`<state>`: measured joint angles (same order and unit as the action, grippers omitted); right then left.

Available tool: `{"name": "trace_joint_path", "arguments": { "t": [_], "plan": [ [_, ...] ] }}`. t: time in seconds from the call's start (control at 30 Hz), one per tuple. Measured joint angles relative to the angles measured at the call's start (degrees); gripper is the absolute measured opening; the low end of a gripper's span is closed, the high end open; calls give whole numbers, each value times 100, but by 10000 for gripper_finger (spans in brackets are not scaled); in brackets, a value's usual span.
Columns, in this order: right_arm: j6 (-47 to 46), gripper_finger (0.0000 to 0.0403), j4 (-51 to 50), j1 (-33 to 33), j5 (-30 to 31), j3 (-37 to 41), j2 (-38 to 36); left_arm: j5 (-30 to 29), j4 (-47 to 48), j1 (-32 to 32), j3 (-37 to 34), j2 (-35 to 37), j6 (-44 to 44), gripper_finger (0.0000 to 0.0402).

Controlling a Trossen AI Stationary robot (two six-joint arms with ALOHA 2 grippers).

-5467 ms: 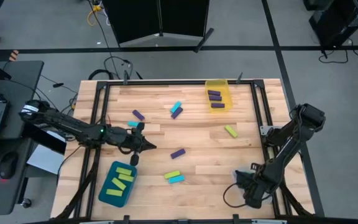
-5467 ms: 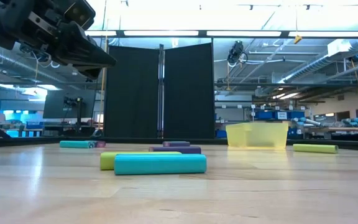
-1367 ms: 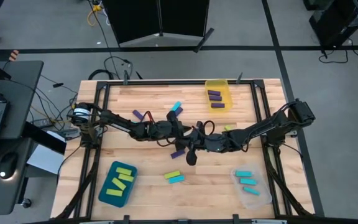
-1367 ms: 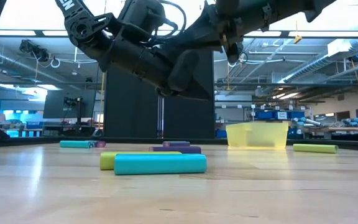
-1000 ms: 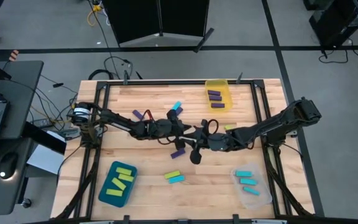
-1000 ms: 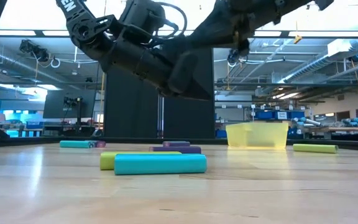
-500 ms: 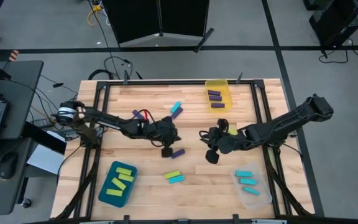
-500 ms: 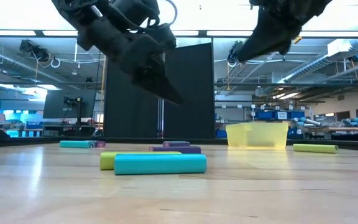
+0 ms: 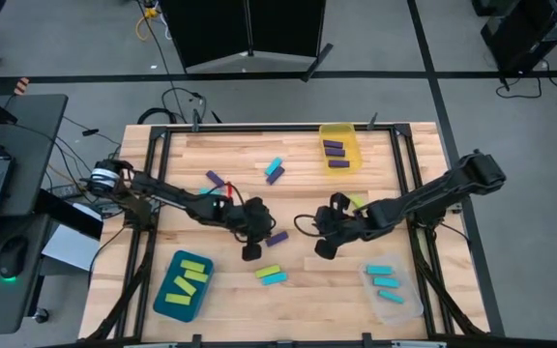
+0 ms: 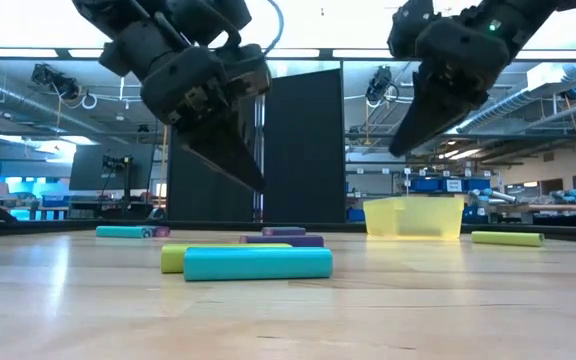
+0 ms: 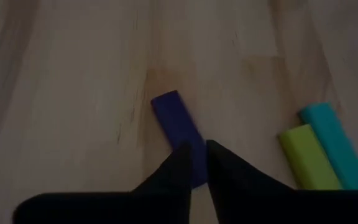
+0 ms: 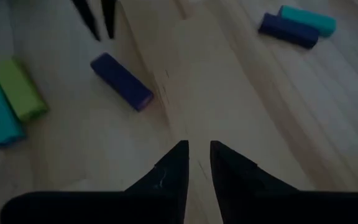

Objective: Sort blocks
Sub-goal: Put the violet block into the transparent yellow bin

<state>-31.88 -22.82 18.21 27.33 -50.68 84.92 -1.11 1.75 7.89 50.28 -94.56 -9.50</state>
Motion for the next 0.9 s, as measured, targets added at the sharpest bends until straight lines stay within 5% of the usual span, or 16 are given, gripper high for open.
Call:
{"name": "trace_joint_path", "arguments": {
  "t": [0.53,0.9],
  "plan": [
    [382,77,29,-163,-24,0,9,-350,-259,124,2,-476,-1038,202],
    [507,78,116,-347,-24,0,9,-477,-299,124,2,-794,-1259,225]
  ]
}}
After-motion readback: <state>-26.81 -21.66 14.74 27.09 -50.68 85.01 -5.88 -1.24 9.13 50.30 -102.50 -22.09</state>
